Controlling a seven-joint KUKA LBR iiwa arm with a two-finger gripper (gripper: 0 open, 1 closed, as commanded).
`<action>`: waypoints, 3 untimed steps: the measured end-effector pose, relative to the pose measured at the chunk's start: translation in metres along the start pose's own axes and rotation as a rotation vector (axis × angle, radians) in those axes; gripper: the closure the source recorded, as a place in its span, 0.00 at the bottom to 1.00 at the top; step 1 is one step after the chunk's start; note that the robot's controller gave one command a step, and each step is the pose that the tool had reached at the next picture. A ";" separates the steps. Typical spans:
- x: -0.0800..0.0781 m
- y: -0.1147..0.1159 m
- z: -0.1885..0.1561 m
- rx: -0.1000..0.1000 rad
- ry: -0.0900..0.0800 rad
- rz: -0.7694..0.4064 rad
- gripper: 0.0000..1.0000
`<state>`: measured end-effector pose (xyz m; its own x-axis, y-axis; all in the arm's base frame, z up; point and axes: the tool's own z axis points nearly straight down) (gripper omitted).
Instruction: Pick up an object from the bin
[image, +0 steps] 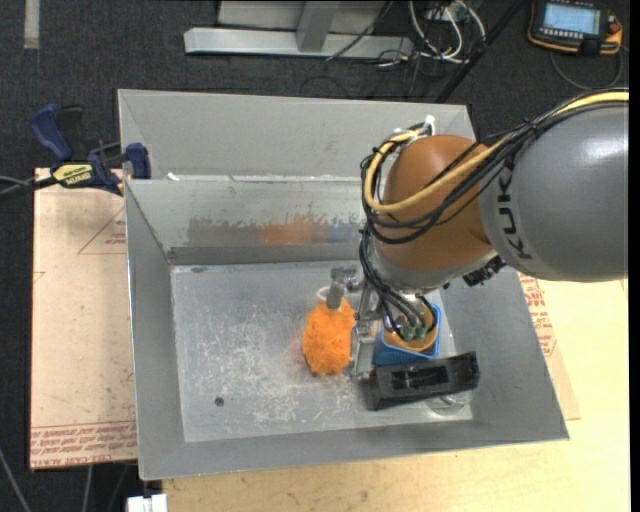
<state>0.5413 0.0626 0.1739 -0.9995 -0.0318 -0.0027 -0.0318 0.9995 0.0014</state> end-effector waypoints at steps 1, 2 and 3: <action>0.001 -0.026 0.018 -0.001 0.006 -0.101 0.00; 0.013 -0.017 0.033 -0.001 -0.002 0.026 0.00; 0.007 -0.013 0.078 -0.002 -0.007 -0.102 0.00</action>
Offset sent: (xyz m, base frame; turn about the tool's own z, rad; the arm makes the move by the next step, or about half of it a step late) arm -0.0194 -0.0118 -0.0449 0.0672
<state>0.5349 0.0495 0.0962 -0.9911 -0.1330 -0.0103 -0.1331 0.9911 0.0027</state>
